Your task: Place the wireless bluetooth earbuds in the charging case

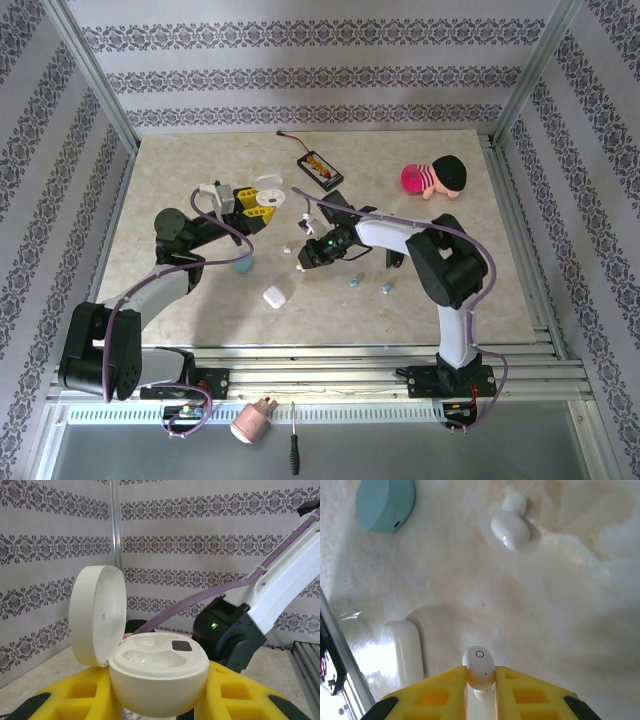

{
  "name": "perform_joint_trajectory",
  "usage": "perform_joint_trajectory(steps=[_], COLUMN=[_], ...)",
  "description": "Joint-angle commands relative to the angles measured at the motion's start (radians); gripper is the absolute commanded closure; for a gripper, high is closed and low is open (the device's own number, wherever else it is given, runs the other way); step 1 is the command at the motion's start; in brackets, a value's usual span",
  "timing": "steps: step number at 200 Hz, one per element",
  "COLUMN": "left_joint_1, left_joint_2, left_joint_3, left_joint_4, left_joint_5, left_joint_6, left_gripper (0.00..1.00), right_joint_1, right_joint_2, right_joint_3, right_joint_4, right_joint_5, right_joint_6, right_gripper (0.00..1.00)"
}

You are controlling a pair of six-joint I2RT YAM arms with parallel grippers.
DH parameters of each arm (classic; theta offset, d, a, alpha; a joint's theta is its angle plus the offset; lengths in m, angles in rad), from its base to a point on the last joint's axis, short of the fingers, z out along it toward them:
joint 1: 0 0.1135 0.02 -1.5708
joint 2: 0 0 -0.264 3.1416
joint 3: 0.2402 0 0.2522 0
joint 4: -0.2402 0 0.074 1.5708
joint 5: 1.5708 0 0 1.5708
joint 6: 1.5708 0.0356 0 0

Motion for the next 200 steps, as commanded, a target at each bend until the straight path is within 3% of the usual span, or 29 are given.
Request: perform_joint_trajectory(steps=[1,66,138,200], left_joint_1=[0.011,0.011,0.012,0.012], left_joint_2=[-0.026,-0.019,-0.012,-0.017], left_joint_3=[-0.007,-0.001,0.001,0.005], left_joint_4=[0.006,-0.003,-0.004,-0.012], left_joint_5=[0.021,0.024,0.023,0.024], left_joint_6=[-0.003,0.000,-0.004,-0.003], left_gripper=[0.71,0.71,0.70,0.70], right_joint_1=[-0.035,-0.089,-0.097,-0.089], right_joint_2=[-0.076,-0.149,-0.110,-0.078], right_joint_3=[-0.092,-0.240,-0.193,-0.105], right_joint_4=[0.087,0.140,0.103,0.023], right_joint_5=[0.034,0.025,0.014,0.005], right_joint_6=[0.065,0.090,0.061,-0.057], right_gripper=[0.80,0.79,0.72,0.61])
